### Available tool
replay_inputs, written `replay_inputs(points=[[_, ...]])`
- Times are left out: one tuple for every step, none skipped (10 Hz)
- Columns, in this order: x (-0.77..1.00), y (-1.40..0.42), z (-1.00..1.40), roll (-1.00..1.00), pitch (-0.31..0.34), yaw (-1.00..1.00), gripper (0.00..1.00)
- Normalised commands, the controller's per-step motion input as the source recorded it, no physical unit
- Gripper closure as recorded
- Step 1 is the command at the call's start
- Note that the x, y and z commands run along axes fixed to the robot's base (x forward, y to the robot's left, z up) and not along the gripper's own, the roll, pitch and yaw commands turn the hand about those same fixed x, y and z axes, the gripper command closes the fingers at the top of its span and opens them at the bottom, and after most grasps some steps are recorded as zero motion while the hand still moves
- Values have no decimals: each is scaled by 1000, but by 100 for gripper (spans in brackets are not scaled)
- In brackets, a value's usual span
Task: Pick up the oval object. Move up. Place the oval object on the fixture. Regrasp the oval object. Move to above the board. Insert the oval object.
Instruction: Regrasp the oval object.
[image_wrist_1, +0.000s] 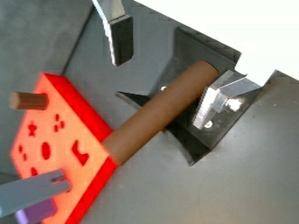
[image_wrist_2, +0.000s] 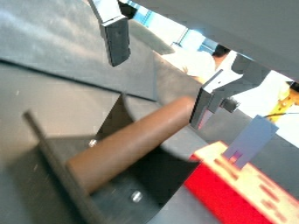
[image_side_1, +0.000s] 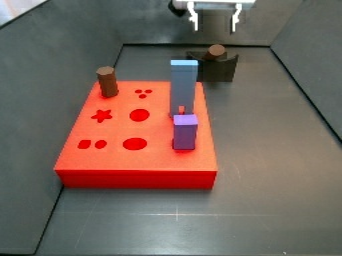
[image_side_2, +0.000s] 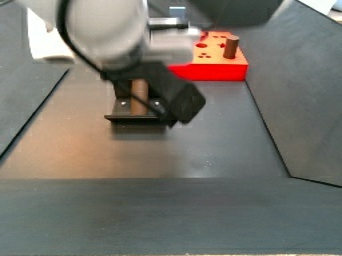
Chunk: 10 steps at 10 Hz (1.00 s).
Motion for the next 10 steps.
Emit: replay_inputs(points=[[-29, 2, 328, 54, 97, -1, 0], [-1000, 0, 0, 8, -80, 52, 0], [-1000, -2, -52, -9, -117, 41, 0], [-1000, -4, -30, 13, -137, 28, 0], [-1000, -13, -8, 42, -143, 40, 0], [-1000, -16, -15, 64, -143, 53, 0], [-1000, -22, -9, 84, -136, 69, 0], [-1000, -25, 4, 96, -130, 81, 0], [-1000, -36, 8, 114, -118, 87, 0], [-831, -31, 14, 117, -98, 87, 0]])
